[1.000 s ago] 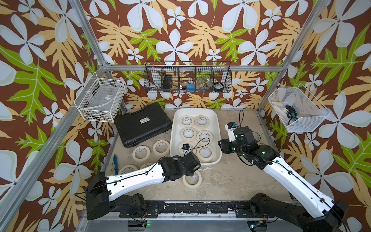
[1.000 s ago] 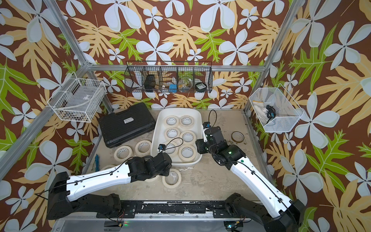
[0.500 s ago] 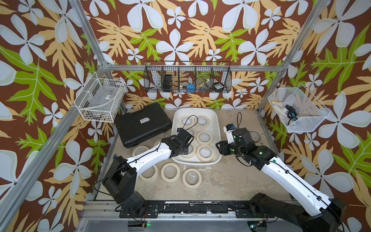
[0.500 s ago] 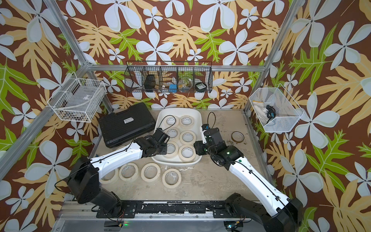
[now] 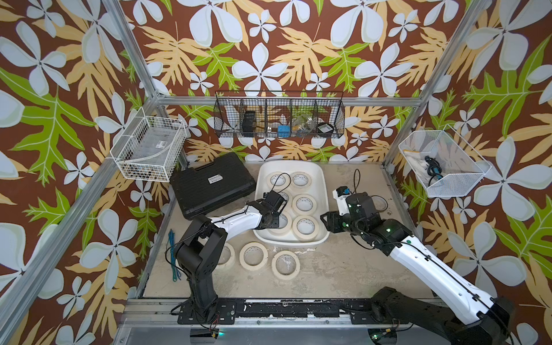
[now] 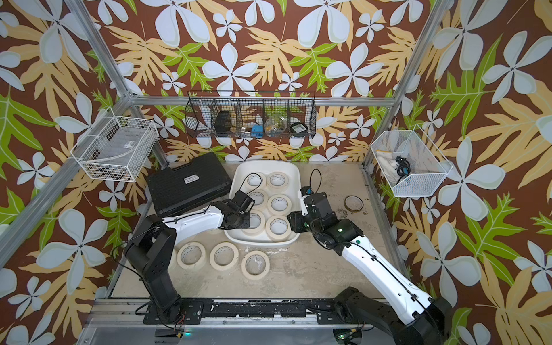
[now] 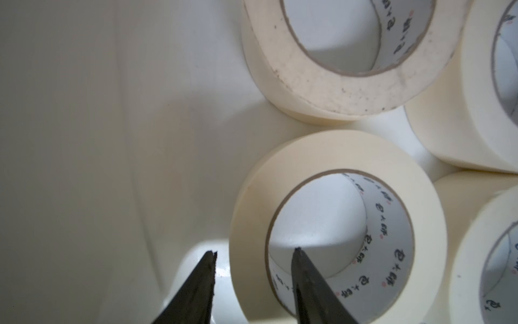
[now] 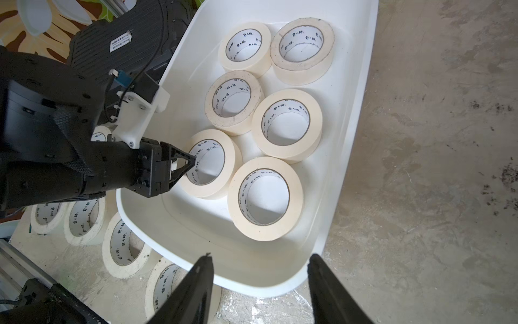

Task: Take out the art tape in the storage box
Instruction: Pick up the art tape from the storage box.

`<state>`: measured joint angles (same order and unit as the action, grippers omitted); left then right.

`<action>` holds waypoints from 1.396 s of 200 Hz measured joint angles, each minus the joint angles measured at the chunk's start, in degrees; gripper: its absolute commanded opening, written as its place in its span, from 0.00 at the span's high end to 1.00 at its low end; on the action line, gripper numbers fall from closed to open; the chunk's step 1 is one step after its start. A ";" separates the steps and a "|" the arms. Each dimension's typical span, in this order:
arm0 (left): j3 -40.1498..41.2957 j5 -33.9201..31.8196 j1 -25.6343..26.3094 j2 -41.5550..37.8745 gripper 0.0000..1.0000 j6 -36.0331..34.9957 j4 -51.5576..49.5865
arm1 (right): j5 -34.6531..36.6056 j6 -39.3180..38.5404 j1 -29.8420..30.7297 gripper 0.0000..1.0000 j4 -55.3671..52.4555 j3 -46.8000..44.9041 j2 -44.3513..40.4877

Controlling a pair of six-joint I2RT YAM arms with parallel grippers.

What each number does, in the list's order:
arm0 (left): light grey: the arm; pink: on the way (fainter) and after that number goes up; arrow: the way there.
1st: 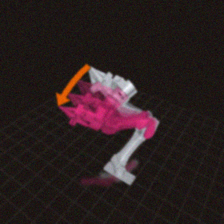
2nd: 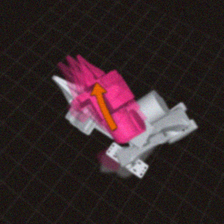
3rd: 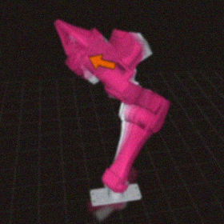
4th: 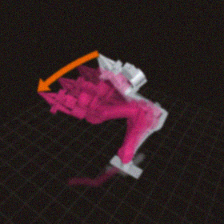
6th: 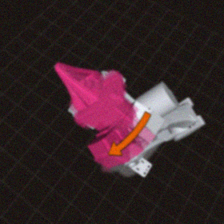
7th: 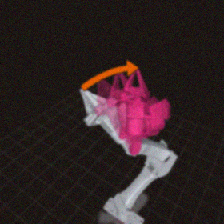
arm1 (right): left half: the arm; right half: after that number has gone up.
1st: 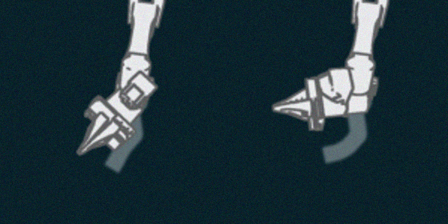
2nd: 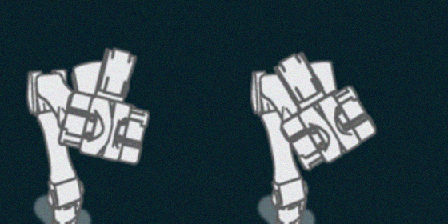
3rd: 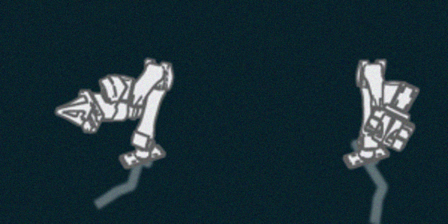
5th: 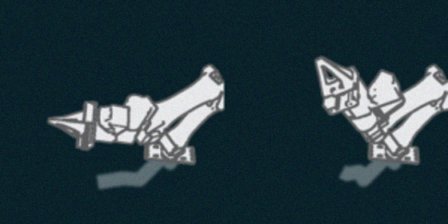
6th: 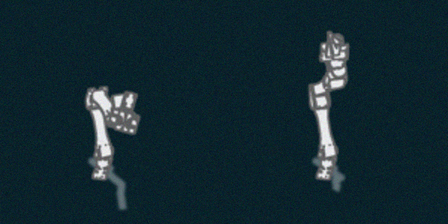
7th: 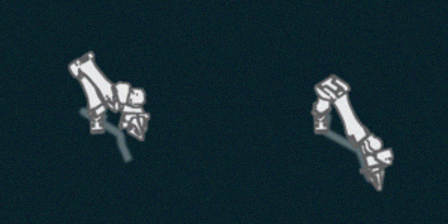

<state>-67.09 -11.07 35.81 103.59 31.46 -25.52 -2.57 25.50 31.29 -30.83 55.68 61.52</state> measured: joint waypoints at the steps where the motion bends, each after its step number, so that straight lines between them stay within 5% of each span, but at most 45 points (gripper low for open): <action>1: 0.00 0.00 -0.02 0.07 0.54 0.00 0.04 | 0.00 0.00 0.00 0.42 0.00 -0.04 0.00; 54: 0.61 0.66 -0.28 0.96 0.80 0.02 2.56 | 0.00 0.37 0.00 0.42 0.22 -0.87 0.20; 94: 0.74 0.61 -0.28 -0.46 0.88 -0.02 1.90 | -0.20 0.85 0.00 0.43 0.74 -0.92 0.79; 205: -8.11 -6.67 7.93 -9.46 0.89 0.90 -10.80 | -3.43 4.07 1.97 0.48 3.80 5.62 10.01; 279: -10.34 -5.20 13.03 -12.61 0.89 4.31 -15.06 | 0.04 4.24 7.37 0.48 4.00 12.00 20.79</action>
<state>-77.43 -16.27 48.84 90.98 35.77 -40.58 -2.52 29.74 38.65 -26.83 67.68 82.30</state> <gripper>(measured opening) 0.232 0.522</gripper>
